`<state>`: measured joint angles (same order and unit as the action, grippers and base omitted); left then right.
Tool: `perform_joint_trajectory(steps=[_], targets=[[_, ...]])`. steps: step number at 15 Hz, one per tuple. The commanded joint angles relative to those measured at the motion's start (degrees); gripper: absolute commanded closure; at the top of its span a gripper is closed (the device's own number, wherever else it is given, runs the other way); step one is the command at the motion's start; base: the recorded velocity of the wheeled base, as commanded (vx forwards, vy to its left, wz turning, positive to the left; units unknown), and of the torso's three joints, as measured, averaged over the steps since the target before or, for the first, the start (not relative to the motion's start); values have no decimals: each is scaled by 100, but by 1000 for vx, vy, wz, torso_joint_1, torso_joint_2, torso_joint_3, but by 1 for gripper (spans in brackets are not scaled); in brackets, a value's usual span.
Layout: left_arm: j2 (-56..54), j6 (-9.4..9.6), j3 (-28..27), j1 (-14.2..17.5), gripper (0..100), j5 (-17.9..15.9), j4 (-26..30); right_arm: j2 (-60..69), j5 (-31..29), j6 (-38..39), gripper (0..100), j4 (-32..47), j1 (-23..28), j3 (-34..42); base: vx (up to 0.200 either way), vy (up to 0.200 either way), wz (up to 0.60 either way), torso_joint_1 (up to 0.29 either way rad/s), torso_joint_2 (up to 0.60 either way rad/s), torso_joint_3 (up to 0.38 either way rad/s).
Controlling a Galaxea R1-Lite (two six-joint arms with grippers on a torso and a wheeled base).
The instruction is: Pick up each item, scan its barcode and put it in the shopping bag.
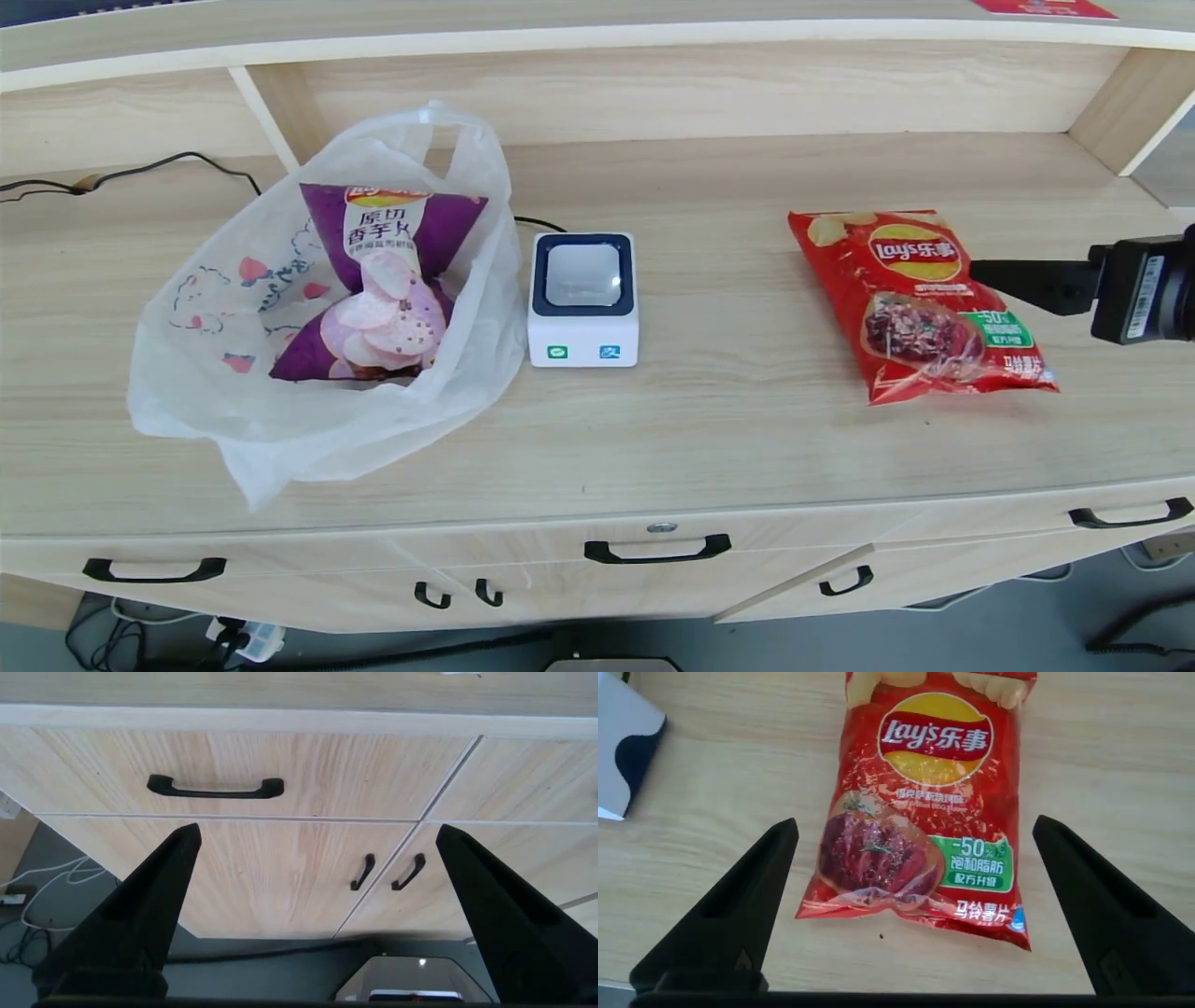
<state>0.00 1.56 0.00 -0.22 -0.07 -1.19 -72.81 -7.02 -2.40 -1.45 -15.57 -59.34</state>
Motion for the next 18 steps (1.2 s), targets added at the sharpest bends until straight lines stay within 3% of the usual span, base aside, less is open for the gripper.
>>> perform_joint_trajectory(steps=[1, 3, 6, 10, 18], targets=[[0, 2, 0, 13, 0, -1, -4, -1007, -10, 47, 0, 497, 247, -860, 0, 0, 0, 0, 0, 0], [0, 2, 0, 13, 0, -1, -4, -1429, -54, 100, 0, 576, 370, -1273, 0, 0, 0, 0, 0, 0], [9, 2, 0, 4, 0, -1, -4, -1763, -89, 126, 0, 1332, 731, -1870, 0, 0, 0, 0, 0, 0], [9, 2, 0, 13, 0, -1, -4, -1991, 166, 117, 0, 1472, 695, -2002, 0, 0, 0, 0, 0, 0], [9, -15, 0, 13, 0, -1, -4, -2237, 87, 38, 0, 1481, 397, -2257, 0, 0, 0, 0, 0, 0]])
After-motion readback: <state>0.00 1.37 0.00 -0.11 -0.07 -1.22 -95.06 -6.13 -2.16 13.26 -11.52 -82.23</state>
